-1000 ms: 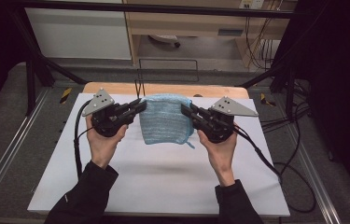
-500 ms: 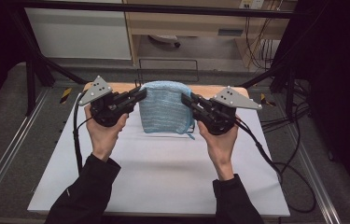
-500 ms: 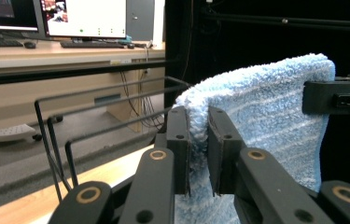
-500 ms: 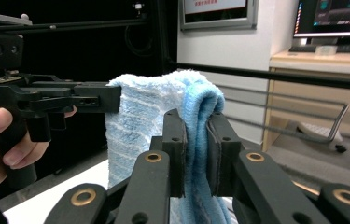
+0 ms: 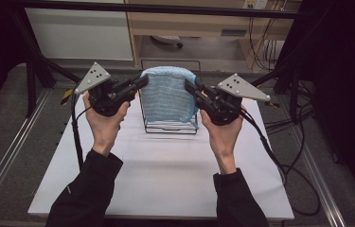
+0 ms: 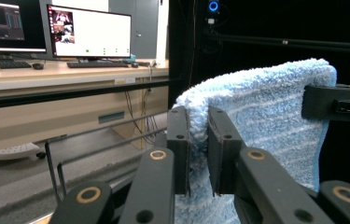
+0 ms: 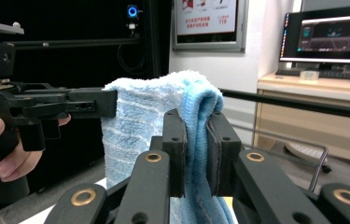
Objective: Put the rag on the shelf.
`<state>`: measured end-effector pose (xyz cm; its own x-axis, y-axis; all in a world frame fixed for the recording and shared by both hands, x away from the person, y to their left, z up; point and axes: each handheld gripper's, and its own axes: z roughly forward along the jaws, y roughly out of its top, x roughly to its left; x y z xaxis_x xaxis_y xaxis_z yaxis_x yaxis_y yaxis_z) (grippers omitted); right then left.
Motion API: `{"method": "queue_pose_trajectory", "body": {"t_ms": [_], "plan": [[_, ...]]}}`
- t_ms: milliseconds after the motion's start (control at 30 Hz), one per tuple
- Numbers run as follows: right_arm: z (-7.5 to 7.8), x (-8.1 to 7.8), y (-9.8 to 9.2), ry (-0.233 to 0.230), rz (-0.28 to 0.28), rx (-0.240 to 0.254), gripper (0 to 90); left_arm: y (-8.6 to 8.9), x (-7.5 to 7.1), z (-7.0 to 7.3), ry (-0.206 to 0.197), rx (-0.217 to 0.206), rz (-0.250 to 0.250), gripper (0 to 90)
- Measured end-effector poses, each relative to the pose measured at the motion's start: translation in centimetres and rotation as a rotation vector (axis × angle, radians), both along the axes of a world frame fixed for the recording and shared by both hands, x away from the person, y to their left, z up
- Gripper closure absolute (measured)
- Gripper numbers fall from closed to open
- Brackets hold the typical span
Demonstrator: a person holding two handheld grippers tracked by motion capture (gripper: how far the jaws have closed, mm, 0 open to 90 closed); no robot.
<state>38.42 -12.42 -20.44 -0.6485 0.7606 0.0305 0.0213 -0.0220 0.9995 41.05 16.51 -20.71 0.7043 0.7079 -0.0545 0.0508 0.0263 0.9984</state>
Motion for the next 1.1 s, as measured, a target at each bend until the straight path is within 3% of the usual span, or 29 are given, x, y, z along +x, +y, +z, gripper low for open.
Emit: {"method": "queue_pose_trajectory", "body": {"t_ms": [600, 800, 1100], "plan": [[3.6, 2.1, 0.6, -0.061, -0.036, 0.020, 80.3, 0.2, 1.6, 3.3, -0.040, -0.042, 0.026, 80.4], [4.4, 3.0, 0.7, -0.077, -0.039, 0.021, 80.3, 0.3, 2.3, 4.0, -0.040, -0.064, 0.026, 80.5], [5.1, 4.5, 0.8, -0.083, -0.045, 0.024, 80.4, 0.2, 3.6, 4.7, -0.041, -0.065, 0.043, 80.5]]}}
